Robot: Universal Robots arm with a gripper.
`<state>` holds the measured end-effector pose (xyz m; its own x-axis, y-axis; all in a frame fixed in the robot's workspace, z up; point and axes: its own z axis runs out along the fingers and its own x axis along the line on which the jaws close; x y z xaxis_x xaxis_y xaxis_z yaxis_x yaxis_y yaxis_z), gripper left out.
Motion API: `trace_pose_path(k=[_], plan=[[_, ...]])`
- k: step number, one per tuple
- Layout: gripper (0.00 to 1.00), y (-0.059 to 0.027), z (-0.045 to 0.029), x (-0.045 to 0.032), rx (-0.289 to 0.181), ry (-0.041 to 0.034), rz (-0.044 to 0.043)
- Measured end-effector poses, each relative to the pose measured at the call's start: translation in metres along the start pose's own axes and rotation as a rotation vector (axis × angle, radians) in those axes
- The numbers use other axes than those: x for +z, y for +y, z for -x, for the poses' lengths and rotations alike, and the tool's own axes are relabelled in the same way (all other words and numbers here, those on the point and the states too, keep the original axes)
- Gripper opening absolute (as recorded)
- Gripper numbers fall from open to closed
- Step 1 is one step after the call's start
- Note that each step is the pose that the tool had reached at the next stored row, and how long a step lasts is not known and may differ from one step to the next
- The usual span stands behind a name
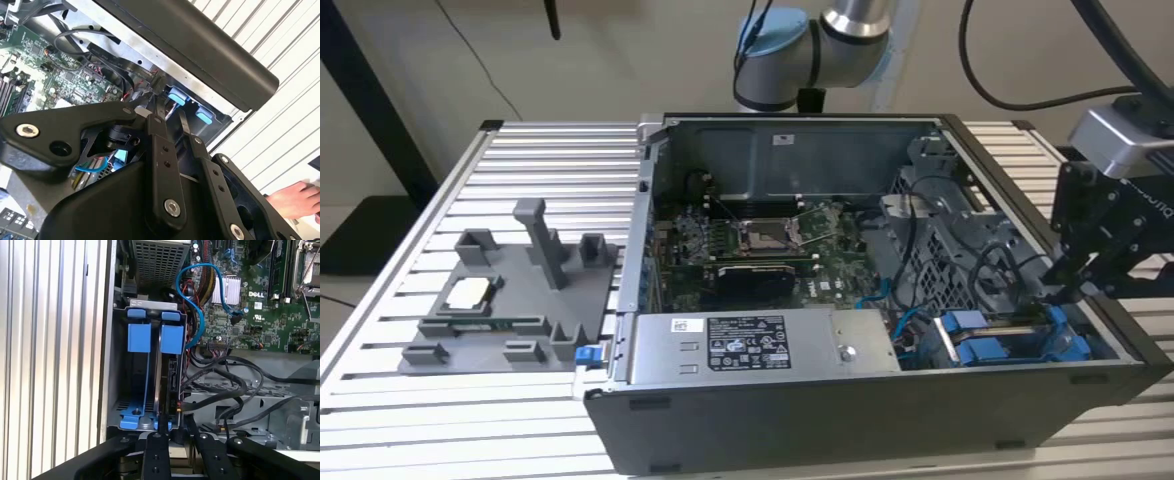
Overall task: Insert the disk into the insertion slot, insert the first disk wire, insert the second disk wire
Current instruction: 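Insert the second disk wire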
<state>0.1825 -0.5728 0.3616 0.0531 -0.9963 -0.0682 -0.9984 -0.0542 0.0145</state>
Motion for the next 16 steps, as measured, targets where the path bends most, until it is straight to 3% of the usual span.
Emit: trace_pose_path(k=[16], plan=[[0.27, -0.0004, 0.0061, -0.0009, 0.000, 0.0021, 0.0006]])
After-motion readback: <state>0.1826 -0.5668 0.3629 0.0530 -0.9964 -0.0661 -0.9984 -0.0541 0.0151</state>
